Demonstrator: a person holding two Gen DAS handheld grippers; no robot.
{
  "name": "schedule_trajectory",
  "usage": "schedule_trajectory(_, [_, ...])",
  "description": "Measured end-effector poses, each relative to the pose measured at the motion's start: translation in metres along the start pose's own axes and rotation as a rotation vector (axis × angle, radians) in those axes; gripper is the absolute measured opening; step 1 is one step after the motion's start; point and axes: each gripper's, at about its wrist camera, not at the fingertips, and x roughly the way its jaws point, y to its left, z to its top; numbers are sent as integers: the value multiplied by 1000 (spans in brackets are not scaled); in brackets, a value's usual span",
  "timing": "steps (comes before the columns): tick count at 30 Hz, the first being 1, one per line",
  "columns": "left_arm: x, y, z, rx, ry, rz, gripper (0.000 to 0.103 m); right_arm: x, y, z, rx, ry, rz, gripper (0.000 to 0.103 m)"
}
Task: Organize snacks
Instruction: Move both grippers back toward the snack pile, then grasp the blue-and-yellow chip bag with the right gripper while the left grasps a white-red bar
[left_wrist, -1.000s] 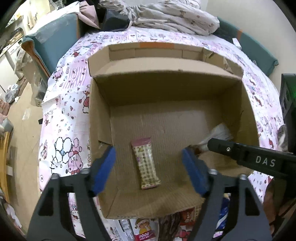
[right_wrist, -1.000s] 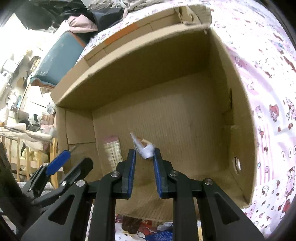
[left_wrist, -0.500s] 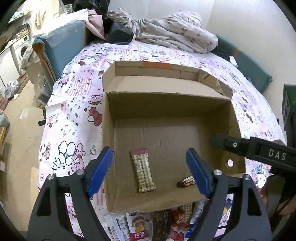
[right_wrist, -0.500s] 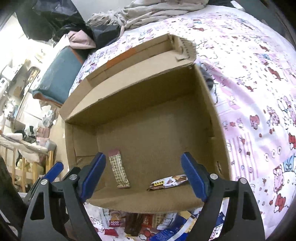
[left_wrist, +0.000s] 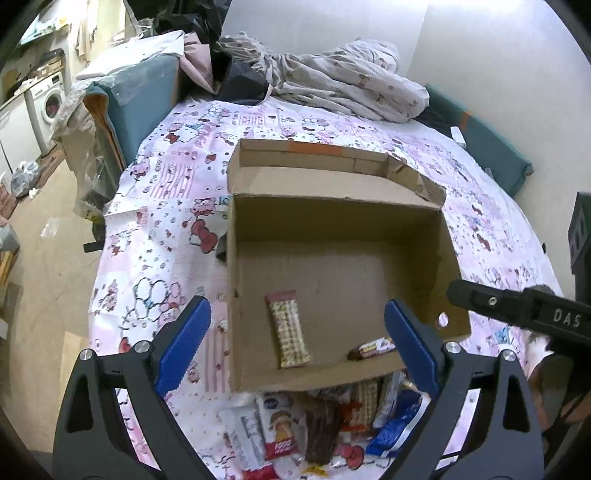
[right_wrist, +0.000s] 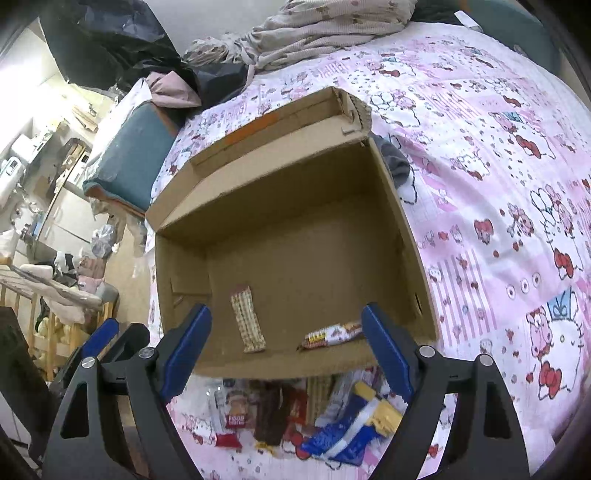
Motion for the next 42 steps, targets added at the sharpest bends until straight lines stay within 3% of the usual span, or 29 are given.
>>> schedule_trajectory(4, [-7, 6, -13, 0, 22, -1, 93, -8, 0, -15, -25, -7, -13, 86])
schedule_trajectory(18, [-26, 27, -45, -40, 64, 38, 93, -14, -28, -75, 88, 56, 25, 86])
schedule_trajectory(24, [-23, 36, -59, -60, 120, 57, 93, -8, -44, -97, 131, 81, 15, 86])
schedule_trajectory(31, [-18, 46, -73, -98, 165, 77, 93, 7, -62, -112, 183, 114, 14, 86])
schedule_trajectory(36, [-14, 48, -80, -90, 184, 107, 93, 5, -69, -107, 213, 88, 13, 86])
schedule_trajectory(38, [-13, 52, -80, -105, 189, 106, 93, 5, -77, -108, 261, 86, 27, 85])
schedule_trajectory(40, [-12, 55, -81, -125, 191, 103, 93, 5, -83, -107, 287, 76, 12, 71])
schedule_trajectory(42, [-11, 58, -81, -139, 197, 101, 93, 9, -87, -106, 297, 93, 11, 67])
